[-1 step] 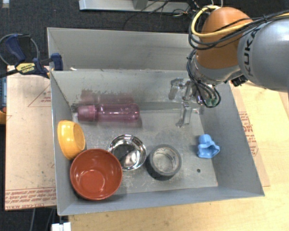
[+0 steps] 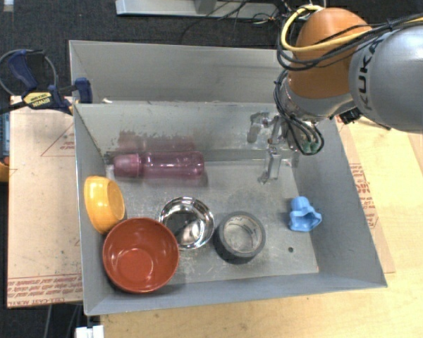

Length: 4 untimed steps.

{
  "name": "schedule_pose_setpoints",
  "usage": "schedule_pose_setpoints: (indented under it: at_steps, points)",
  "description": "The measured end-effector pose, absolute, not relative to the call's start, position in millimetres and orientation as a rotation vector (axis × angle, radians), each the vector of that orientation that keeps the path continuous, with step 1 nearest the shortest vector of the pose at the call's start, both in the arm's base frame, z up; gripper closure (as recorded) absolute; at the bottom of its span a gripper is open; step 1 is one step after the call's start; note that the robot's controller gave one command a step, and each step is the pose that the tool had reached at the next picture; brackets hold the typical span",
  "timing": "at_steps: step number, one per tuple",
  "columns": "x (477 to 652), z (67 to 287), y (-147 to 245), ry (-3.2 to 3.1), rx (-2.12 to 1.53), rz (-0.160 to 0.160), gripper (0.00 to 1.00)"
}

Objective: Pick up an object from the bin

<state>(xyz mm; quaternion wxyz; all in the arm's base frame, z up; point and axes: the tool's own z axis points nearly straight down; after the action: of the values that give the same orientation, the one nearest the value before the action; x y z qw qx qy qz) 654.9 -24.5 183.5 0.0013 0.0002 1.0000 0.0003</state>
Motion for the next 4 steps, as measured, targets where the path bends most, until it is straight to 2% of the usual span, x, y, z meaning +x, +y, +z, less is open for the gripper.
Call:
schedule_pose_setpoints:
  at_steps: [1, 2, 3, 4]
  points:
    - [565.9, 68, 8, 3.136, -0.242, 0.004, 0.00]
    - [546.4, 161, 8, 3.119, -0.152, 0.000, 0.00]
    - [576.6, 100, -5, 3.114, -0.459, 0.009, 0.00]
    - [574.3, 70, 11, 3.109, -0.284, 0.002, 0.00]
